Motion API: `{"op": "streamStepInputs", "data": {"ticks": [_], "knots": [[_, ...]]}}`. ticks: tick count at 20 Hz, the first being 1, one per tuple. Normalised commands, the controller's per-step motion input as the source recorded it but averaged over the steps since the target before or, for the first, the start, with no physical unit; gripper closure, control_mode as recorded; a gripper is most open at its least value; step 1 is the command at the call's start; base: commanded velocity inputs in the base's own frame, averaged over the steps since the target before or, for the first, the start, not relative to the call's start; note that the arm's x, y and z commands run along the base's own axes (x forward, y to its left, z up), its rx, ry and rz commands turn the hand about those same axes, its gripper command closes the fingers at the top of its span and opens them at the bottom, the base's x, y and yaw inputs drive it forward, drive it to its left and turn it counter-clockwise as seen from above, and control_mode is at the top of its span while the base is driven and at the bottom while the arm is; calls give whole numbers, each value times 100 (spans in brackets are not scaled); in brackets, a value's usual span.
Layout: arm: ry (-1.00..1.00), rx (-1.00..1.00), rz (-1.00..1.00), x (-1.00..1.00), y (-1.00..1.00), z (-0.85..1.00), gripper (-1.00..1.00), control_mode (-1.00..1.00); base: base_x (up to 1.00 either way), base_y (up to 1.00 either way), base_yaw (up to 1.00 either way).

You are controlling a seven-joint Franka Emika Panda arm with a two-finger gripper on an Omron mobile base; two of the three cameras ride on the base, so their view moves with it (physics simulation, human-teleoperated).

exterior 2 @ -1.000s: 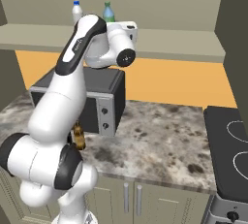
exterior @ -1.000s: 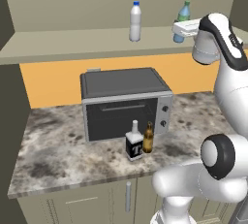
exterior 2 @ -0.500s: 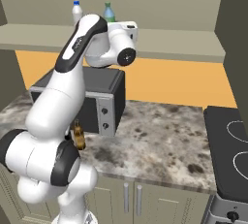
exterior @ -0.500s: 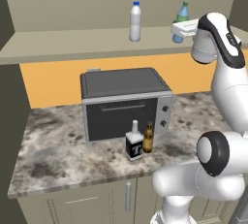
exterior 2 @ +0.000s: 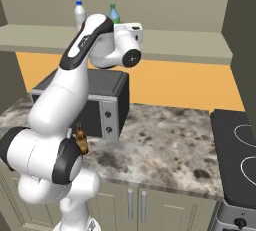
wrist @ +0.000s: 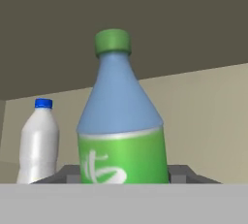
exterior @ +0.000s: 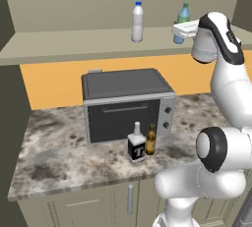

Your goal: Sort all alcoholic drinks to one cabinet, and non-alcoholic drinks to the other.

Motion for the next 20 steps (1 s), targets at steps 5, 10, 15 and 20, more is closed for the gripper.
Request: {"op": "streamStepInputs", "data": {"ticks": [5, 10, 15, 20], "knots": [[0, -5, 0, 18, 0, 0, 100, -100, 0, 0, 0], [0, -9, 0, 12, 1, -1, 100, -100, 0, 0, 0], [1, -8, -1, 20, 11, -2, 100, -100, 0, 0, 0], [4, -4, -2, 16, 7, 0, -100, -100, 0, 0, 0]]}}
